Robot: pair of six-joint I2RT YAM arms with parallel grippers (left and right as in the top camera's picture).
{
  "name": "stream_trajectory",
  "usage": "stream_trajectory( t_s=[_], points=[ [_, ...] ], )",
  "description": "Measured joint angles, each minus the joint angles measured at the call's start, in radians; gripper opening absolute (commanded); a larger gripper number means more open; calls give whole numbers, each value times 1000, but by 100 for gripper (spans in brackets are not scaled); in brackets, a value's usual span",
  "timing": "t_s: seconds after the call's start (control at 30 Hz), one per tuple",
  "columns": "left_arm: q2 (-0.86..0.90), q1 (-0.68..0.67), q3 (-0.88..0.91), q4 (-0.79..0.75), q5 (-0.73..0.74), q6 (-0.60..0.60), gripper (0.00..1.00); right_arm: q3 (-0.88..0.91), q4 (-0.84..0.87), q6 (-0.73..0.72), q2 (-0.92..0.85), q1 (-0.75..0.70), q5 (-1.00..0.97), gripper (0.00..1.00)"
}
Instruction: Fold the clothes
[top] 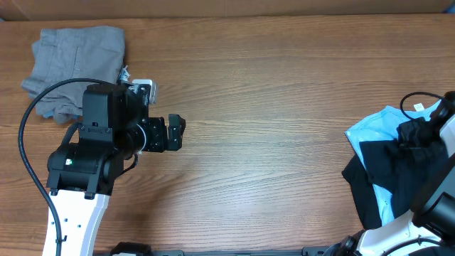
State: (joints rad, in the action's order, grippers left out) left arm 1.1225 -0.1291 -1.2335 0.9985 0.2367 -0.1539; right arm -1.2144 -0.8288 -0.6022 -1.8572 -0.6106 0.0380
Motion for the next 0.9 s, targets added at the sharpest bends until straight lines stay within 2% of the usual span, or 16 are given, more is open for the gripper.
stream_trajectory(
  t_s=[0.23, 0.4, 0.5, 0.7, 0.83, 0.9],
  points=[
    [0, 0, 0, 1, 0, 0, 100, -168, -113, 25, 37, 0, 26, 4],
    [0, 0, 0, 1, 0, 0, 100, -224, -122, 87, 170, 22, 97, 4],
    [0, 0, 0, 2, 0, 0, 100, -233, -114, 120, 251, 87, 127, 4],
    [-12, 0, -25, 19, -1, 0, 100, -242, -60, 172, 339, 369, 178, 4],
    [-55, 0, -125, 74, -52, 0, 100, -245, -10, 187, 343, 634, 197, 4],
    [-84, 0, -192, 106, -103, 0, 100, -245, 23, 189, 343, 792, 200, 8]
  ],
)
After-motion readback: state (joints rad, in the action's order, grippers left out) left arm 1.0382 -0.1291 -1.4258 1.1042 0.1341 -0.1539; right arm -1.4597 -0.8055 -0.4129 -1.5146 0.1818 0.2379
